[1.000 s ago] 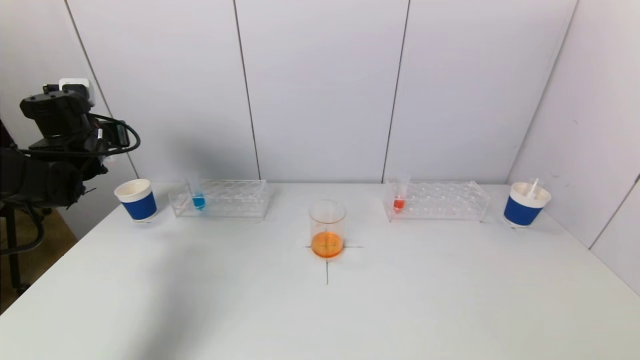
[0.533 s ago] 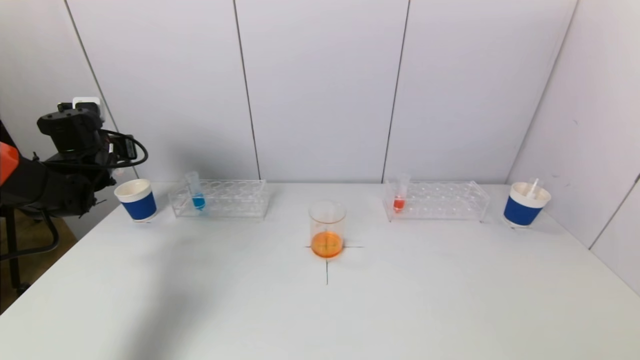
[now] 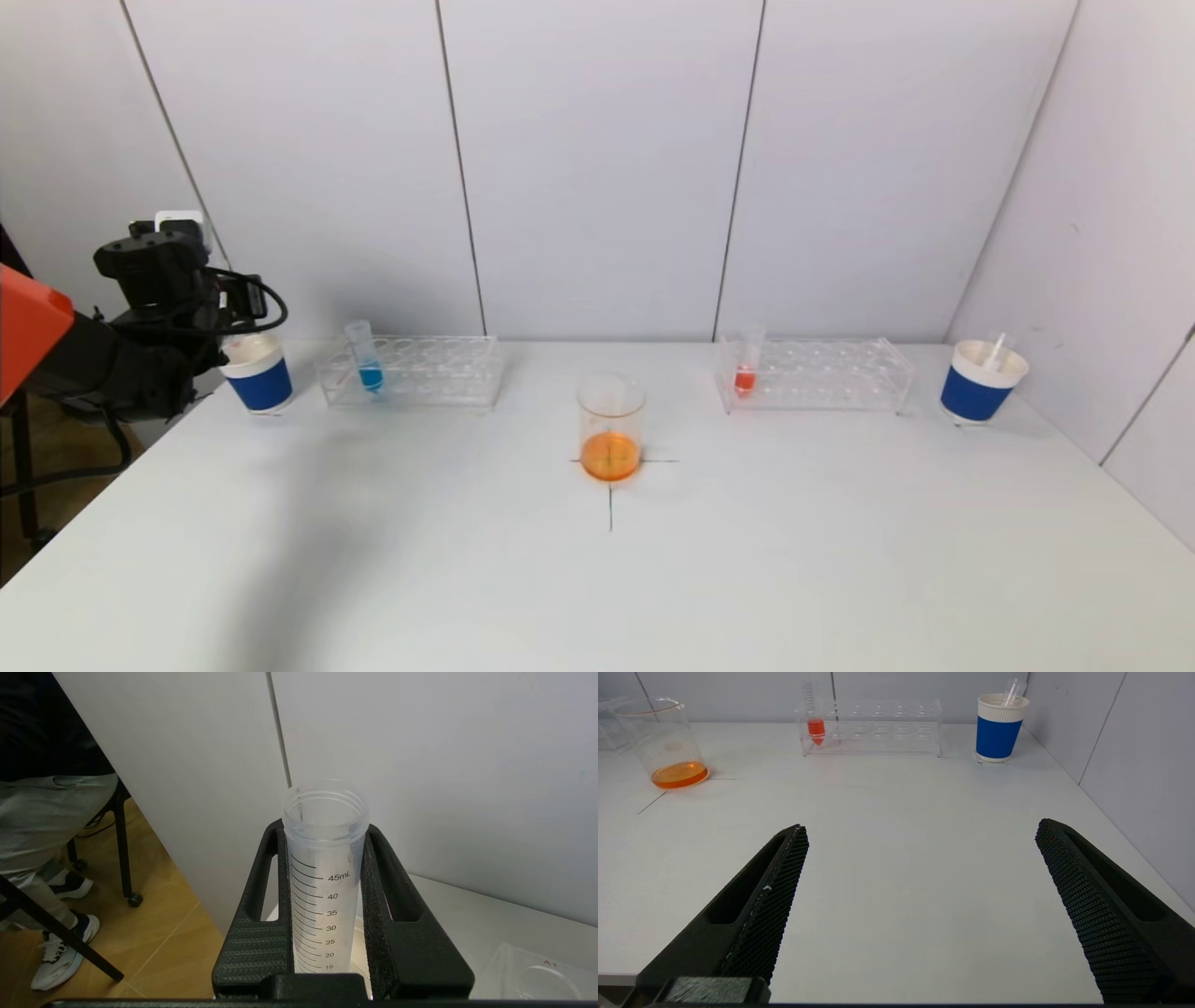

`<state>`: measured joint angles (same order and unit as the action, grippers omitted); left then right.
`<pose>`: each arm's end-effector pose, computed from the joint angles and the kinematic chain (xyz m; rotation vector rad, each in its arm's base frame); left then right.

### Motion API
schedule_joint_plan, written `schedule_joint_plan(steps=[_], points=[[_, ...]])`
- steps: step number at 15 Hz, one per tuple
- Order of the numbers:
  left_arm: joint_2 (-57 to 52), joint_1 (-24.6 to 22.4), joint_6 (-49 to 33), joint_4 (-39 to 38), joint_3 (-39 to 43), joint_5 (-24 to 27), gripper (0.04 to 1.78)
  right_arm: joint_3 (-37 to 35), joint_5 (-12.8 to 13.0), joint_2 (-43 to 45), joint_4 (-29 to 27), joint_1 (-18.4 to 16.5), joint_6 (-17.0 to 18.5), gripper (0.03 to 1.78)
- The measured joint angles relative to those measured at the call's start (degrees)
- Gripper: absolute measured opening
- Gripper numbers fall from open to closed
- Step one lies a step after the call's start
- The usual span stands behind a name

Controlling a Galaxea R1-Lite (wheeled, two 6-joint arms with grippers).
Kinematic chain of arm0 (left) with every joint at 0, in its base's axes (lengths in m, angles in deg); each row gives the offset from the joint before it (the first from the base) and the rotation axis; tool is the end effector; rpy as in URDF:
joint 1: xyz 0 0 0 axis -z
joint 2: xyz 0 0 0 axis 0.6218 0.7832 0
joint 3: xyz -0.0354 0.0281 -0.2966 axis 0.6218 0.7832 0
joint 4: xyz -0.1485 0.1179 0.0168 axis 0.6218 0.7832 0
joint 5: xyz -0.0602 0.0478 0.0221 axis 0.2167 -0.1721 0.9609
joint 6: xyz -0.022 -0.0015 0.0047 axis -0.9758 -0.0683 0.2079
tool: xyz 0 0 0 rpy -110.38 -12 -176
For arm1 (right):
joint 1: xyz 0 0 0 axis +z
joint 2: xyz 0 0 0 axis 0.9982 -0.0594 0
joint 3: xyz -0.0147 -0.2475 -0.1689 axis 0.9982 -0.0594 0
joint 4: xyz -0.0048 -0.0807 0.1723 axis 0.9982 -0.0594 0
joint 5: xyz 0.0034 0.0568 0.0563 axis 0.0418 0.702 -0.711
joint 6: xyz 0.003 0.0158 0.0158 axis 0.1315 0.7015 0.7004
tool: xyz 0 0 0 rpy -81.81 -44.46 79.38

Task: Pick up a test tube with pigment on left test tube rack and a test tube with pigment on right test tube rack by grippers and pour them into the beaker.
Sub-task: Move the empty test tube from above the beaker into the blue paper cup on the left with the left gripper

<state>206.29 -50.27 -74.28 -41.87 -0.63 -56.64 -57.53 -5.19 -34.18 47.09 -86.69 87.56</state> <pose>0.4267 0.0955 0.1489 0.1044 0.0228 0.4735 -0.0228 0.0000 0.0754 0.0119 -0.0012 -0.0008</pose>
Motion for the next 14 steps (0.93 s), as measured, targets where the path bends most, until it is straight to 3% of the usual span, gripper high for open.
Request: schedule_joint_plan(steps=[14], points=[[4.2, -0.6, 0.0, -3.4, 2.4, 1.8, 0.44, 0.0, 0.0, 0.0, 0.0, 0.0, 0.0, 1.77]])
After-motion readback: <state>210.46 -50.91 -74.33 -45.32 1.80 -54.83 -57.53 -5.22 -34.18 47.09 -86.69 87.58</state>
